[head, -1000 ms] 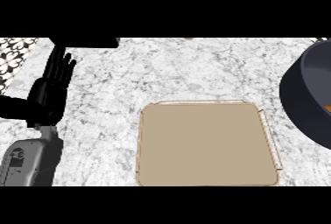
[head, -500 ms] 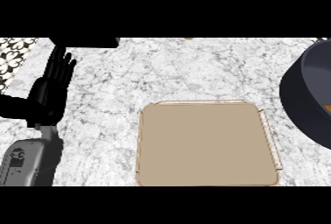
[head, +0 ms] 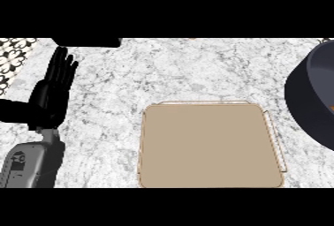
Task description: Pick the croissant from the tray and place it in the pot
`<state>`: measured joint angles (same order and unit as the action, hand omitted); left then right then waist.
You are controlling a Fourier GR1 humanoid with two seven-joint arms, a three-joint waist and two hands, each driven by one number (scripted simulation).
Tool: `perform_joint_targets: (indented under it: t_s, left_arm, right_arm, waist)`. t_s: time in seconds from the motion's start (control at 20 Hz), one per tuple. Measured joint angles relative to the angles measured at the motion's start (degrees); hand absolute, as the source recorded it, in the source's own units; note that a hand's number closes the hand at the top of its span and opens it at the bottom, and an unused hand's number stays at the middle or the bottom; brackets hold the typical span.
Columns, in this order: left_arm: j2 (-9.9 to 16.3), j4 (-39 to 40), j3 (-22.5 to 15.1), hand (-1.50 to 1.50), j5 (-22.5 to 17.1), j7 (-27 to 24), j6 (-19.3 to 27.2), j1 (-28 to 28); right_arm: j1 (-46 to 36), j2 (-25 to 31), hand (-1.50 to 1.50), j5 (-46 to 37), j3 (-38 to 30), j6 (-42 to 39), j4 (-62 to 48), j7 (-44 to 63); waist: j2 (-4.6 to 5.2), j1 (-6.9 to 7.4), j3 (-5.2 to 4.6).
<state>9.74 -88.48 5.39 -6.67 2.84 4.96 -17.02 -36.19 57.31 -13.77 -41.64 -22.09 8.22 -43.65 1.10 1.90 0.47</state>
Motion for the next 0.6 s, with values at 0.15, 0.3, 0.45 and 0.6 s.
perform_joint_targets:
  t_s: [0.15, 0.3, 0.45, 0.6]
  left_arm:
    - [0.0, -0.7, -0.1, 0.0, 0.2, 0.9, 0.4, -0.5]
    - [0.2, -0.7, 0.2, 0.0, -0.1, 1.0, 0.2, -0.3]
    - [0.5, -0.4, 0.6, 0.0, -0.3, 0.4, -0.2, 0.1]
    - [0.4, -0.4, 0.6, 0.0, -0.4, 0.4, -0.1, -0.2]
  right_arm:
    - [1.5, 1.6, -1.5, 1.4, -1.4, -0.7, -0.2, 0.5]
    - [3.1, 3.1, -1.5, 2.3, -2.3, -1.5, -0.1, 0.7]
    - [4.2, 4.5, -1.5, 3.3, -3.2, -2.6, 0.0, 1.6]
    - [5.2, 5.1, -1.5, 3.9, -3.8, -2.8, 0.3, 1.9]
  waist:
    - [0.05, 0.05, 0.1]
    - [0.14, 0.04, 0.19]
    - [0.21, -0.03, 0.23]
    - [0.28, -0.01, 0.33]
